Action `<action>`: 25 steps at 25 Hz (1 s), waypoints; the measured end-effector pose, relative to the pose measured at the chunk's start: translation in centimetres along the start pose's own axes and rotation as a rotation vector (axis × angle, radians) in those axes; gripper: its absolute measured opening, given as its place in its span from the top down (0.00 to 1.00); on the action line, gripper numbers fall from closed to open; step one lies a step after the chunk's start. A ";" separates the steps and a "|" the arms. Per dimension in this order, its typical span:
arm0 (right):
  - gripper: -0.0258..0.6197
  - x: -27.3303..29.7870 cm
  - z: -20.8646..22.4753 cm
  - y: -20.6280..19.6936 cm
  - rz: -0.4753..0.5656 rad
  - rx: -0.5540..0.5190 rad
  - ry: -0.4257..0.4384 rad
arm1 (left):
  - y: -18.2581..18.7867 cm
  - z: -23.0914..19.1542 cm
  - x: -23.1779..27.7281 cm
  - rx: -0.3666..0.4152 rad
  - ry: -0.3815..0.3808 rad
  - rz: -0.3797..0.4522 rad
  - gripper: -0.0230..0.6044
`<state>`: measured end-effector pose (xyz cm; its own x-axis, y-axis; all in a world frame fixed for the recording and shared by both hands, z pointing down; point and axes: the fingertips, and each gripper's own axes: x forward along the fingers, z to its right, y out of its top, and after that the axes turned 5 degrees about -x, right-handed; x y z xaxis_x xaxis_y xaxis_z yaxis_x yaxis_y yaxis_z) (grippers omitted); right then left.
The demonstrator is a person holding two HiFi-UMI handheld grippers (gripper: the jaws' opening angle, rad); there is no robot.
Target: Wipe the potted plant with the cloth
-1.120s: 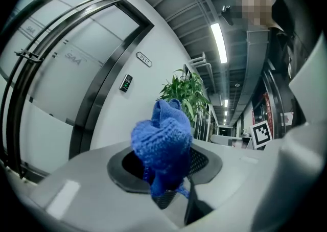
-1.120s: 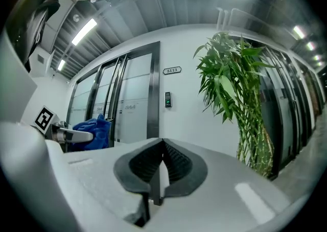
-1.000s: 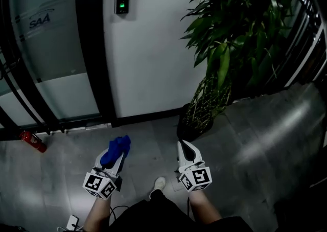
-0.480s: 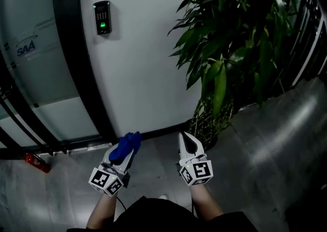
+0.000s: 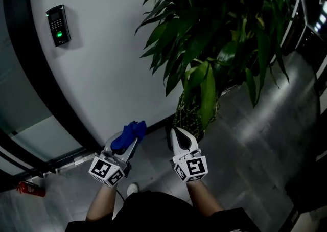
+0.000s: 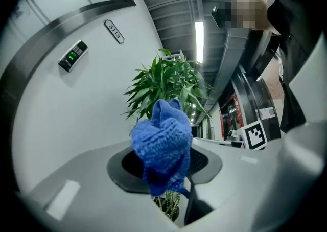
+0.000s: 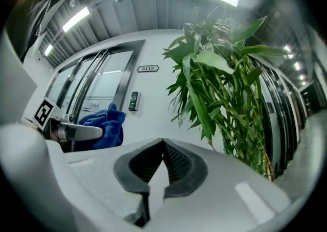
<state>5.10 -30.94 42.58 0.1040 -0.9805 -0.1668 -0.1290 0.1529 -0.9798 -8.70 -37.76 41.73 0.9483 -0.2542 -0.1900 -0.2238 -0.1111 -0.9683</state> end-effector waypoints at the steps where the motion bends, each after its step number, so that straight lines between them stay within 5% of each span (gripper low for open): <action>1: 0.96 0.8 0.1 -0.1 -0.004 -0.005 -0.014 | 0.0 -0.7 0.8 -0.005 -0.022 -0.001 0.72; 11: 0.96 8.0 2.4 -0.1 -0.048 -0.140 -0.230 | 4.7 -5.8 8.0 0.052 -0.322 0.003 0.72; 18: 0.96 10.5 6.3 -0.7 -0.093 -0.192 -0.360 | 7.6 -5.7 11.1 0.001 -0.549 -0.012 0.72; 25: 0.96 13.3 9.8 0.7 -0.093 -0.164 -0.448 | 14.0 -3.1 13.7 0.199 -0.677 0.019 0.72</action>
<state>16.09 -42.69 38.61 0.5321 -0.8339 -0.1462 -0.2492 0.0108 -0.9684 0.47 -45.78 26.06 0.8907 0.4062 -0.2041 -0.2579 0.0819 -0.9627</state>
